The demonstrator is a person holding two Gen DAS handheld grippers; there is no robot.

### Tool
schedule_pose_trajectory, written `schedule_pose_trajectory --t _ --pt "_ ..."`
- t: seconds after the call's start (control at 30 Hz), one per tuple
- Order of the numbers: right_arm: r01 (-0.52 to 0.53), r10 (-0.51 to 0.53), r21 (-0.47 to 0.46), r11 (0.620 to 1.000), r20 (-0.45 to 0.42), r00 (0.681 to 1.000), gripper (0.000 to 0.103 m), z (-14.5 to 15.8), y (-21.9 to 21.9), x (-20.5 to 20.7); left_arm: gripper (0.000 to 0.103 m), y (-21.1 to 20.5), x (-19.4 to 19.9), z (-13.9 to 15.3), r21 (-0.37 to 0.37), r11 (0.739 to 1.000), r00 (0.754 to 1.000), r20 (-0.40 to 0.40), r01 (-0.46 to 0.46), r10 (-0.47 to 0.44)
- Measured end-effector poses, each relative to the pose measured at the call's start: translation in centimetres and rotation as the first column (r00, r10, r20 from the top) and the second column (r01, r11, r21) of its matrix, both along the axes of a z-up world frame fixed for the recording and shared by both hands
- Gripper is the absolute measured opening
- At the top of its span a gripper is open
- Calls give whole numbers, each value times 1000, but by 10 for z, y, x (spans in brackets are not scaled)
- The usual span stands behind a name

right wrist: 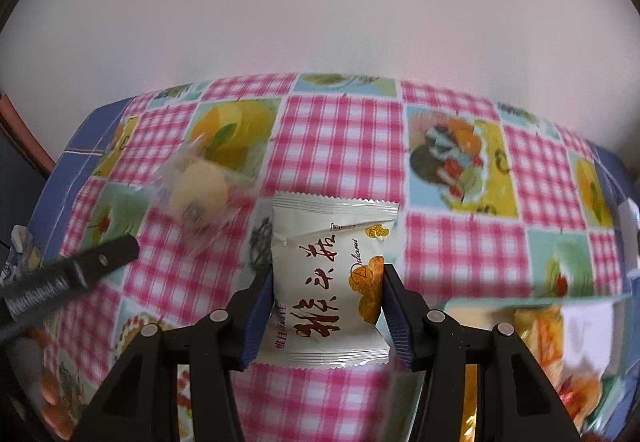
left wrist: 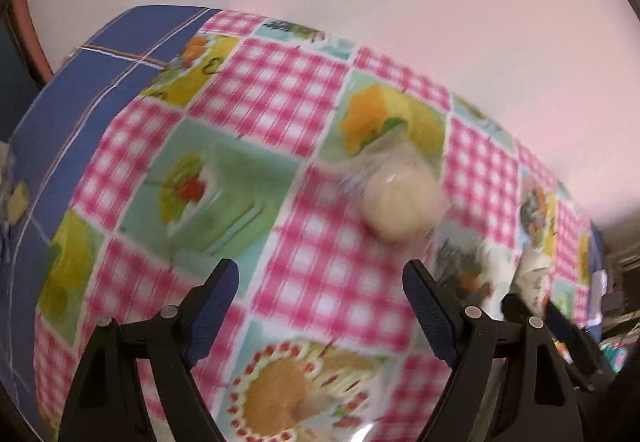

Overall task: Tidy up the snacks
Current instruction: 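Grasp the clear-wrapped round bun with the left gripper while the right holds the pastry bag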

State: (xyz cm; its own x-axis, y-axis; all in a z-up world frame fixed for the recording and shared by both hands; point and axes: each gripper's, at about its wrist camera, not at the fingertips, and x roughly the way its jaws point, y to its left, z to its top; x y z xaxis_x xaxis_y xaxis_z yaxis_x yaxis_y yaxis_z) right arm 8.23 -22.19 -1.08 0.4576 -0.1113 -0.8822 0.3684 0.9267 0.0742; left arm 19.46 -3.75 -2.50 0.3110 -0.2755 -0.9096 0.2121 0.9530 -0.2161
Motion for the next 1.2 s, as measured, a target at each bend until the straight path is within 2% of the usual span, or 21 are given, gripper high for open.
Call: schedule_pose_trajectory --t 0.17,0.43,0.57,0.7,0.73,0.83,0.93,1.2 --pt "-16 16 -37 999 6 1000 55 7 -11 8 85 -12 19 2 -130 991 997 -68 -33 24" --pt "-15 15 -48 999 5 1000 55 1 -20 8 81 -36 38 -23 -156 985 988 -141 -78 56" --pt "-16 16 -47 999 1 1000 55 -1 -23 9 75 -44 45 -32 -158 982 984 -166 -98 71" --pt "-22 22 -52 998 0 1000 55 -1 -24 9 59 -47 46 -38 -182 978 983 -168 -106 75" --pt "-22 22 -54 998 0 1000 55 0 -24 9 58 -49 46 -38 -186 977 984 -163 -103 73" --pt "-16 16 -51 999 3 1000 55 4 -24 6 55 -57 40 -38 -169 982 990 -128 -78 56" --pt "-4 4 -49 999 3 1000 55 7 -22 0 55 -56 29 -37 -169 982 990 -126 -87 66" --pt "53 -53 -36 998 -3 999 55 19 -11 -32 54 -38 -24 -23 -233 958 981 -139 -165 135"
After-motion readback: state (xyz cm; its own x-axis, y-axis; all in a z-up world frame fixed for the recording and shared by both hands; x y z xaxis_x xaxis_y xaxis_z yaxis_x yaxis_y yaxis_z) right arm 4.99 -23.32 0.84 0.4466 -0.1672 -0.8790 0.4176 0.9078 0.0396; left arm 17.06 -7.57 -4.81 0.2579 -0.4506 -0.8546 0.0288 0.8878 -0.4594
